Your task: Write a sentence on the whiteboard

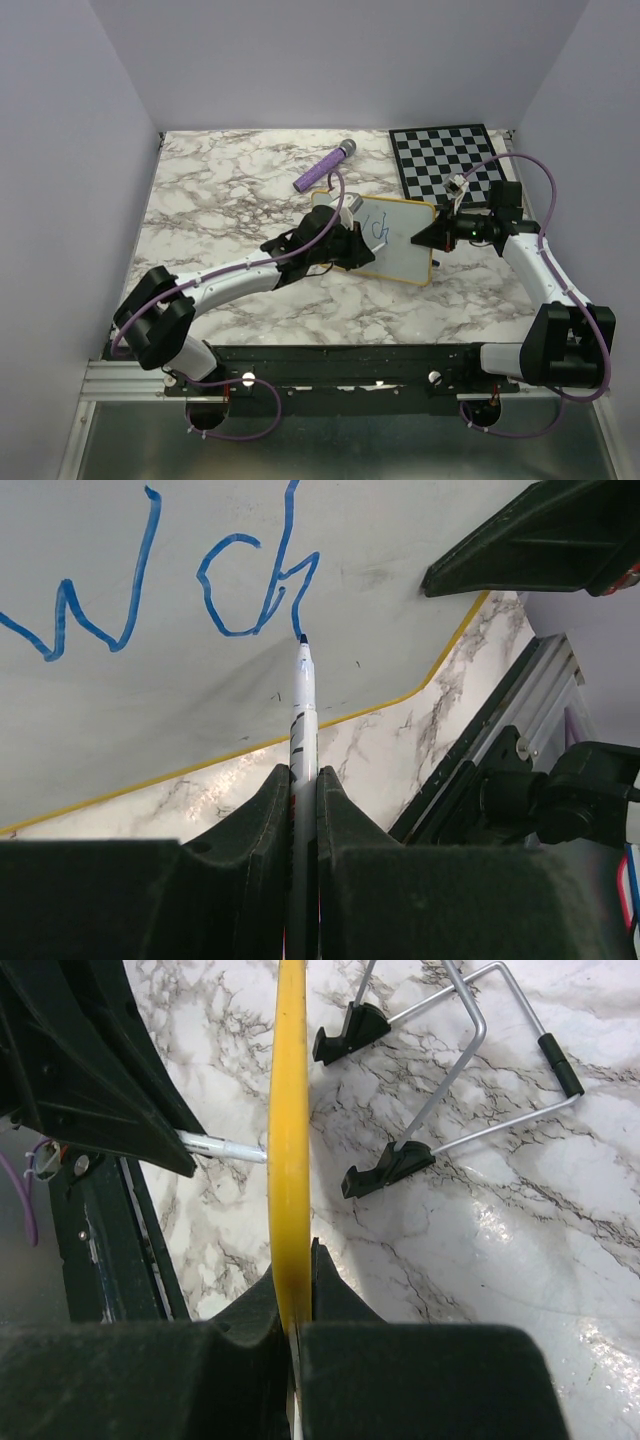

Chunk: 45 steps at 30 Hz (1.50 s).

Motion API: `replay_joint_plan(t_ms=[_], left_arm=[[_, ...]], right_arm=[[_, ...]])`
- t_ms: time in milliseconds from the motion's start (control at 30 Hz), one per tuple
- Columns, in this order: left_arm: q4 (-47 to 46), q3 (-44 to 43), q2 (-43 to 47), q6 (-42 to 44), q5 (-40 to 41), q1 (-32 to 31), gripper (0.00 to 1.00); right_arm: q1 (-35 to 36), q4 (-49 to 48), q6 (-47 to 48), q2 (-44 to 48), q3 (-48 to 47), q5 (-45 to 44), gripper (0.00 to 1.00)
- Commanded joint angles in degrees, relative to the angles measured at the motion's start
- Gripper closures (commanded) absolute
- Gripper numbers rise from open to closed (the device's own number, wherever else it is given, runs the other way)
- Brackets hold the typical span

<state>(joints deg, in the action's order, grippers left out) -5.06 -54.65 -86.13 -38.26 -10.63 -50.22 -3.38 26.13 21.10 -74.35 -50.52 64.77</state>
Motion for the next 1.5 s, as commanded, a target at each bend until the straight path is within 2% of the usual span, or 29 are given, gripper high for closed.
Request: replay_joint_plan(t_ms=[0,467,767,1467], left_arm=[[-2.76,2.0,5.09,-0.59,-0.35,0.47,1.0],[-11.27,12.98,15.28,-0.94,3.95,1.79,1.0],[-16.82,15.45,15.03,-2.08,4.13,1.79,1.0],[-15.16,4.21,2.81,-0.06,2.64,0.91,1.0]], right_arm=[[0.21,-0.47,1.4,0.78,-0.02,1.06,0.99],[0.21,-0.47,1.4,0.69,0.07,0.97,0.99],[0.21,-0.55,1.4,0.69,0.07,1.06,0.99],[0.21,-0.38,1.57,0.69,-0.01,1.23,0.99]])
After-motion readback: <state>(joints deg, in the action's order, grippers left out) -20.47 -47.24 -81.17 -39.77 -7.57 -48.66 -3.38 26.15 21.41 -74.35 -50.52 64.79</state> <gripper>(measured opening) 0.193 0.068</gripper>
